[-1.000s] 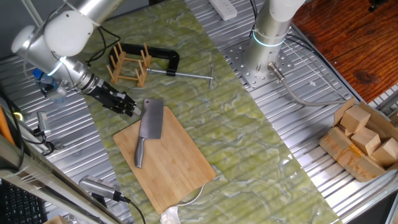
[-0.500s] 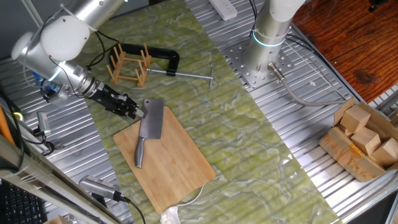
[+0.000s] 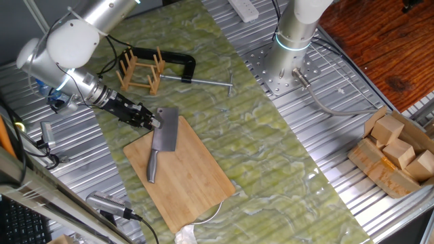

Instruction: Put the knife on the knife rack

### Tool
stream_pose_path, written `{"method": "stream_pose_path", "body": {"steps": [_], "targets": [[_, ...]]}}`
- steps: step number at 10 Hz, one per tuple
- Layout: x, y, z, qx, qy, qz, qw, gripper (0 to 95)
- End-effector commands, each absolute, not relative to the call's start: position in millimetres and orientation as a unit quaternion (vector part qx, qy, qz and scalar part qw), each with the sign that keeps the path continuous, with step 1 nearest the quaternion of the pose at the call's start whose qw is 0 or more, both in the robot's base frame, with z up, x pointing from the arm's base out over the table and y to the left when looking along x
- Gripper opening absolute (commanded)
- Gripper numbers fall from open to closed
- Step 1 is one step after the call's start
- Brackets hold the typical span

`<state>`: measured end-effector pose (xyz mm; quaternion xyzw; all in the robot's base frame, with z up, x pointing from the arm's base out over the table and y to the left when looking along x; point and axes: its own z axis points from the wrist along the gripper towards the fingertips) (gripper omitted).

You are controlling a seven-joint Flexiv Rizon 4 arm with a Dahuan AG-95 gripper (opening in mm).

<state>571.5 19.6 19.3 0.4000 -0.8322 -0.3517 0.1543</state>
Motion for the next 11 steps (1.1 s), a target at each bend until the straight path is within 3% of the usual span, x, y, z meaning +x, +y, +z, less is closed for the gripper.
{"method": "stream_pose_path", "body": {"steps": [1,11], "targets": [[572,19,19,0.401,-0.829,-0.354,0.161,38.0],[555,16,19,0.391,-0.825,-0.368,0.176,38.0]]}}
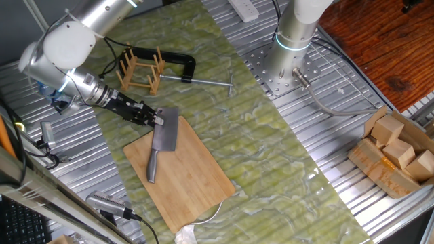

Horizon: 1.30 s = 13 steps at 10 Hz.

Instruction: Put the knife on the knife rack

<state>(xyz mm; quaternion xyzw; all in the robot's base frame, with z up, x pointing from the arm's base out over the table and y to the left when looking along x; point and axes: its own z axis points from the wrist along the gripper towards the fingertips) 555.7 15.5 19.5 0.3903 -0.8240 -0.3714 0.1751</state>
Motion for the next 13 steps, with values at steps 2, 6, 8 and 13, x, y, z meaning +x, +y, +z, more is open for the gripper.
{"method": "stream_pose_path", "body": {"steps": [2,6,8,13], "targets": [[554.1,16.2,21.1,0.392,-0.825,-0.367,0.177,38.0],[553.8,16.0,21.0,0.392,-0.826,-0.365,0.175,19.0],[553.7,15.9,20.9,0.392,-0.827,-0.364,0.175,19.0],[553.4,15.7,20.8,0.39,-0.827,-0.364,0.176,19.0]]}}
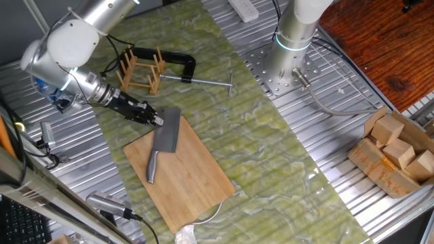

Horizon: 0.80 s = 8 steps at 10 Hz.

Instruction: Put the knife on the knife rack

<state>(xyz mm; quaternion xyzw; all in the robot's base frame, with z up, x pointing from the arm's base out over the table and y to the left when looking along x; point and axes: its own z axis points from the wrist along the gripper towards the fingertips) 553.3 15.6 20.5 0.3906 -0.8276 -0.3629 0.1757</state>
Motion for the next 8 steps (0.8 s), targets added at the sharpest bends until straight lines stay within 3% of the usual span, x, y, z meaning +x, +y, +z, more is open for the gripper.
{"method": "stream_pose_path", "body": {"steps": [1,6,7,8], "targets": [[553.3,15.6,20.8,0.389,-0.827,-0.365,0.176,19.0],[553.0,15.4,20.7,0.382,-0.83,-0.364,0.178,19.0],[553.0,15.4,20.7,0.382,-0.831,-0.364,0.178,0.0],[552.9,15.3,20.6,0.38,-0.831,-0.364,0.179,0.0]]}}
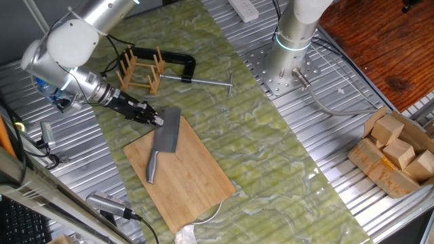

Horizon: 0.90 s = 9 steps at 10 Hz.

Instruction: Put the knife on the knife rack

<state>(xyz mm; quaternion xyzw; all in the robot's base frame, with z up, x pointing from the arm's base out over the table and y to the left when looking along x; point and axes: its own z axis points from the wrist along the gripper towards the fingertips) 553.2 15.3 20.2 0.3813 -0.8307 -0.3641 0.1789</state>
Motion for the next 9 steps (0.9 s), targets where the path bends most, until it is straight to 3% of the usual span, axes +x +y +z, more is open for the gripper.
{"method": "stream_pose_path", "body": {"steps": [1,9], "targets": [[553,15,21,0.379,-0.832,-0.364,0.179,0.0],[547,13,50,0.353,-0.848,-0.352,0.181,0.0]]}}
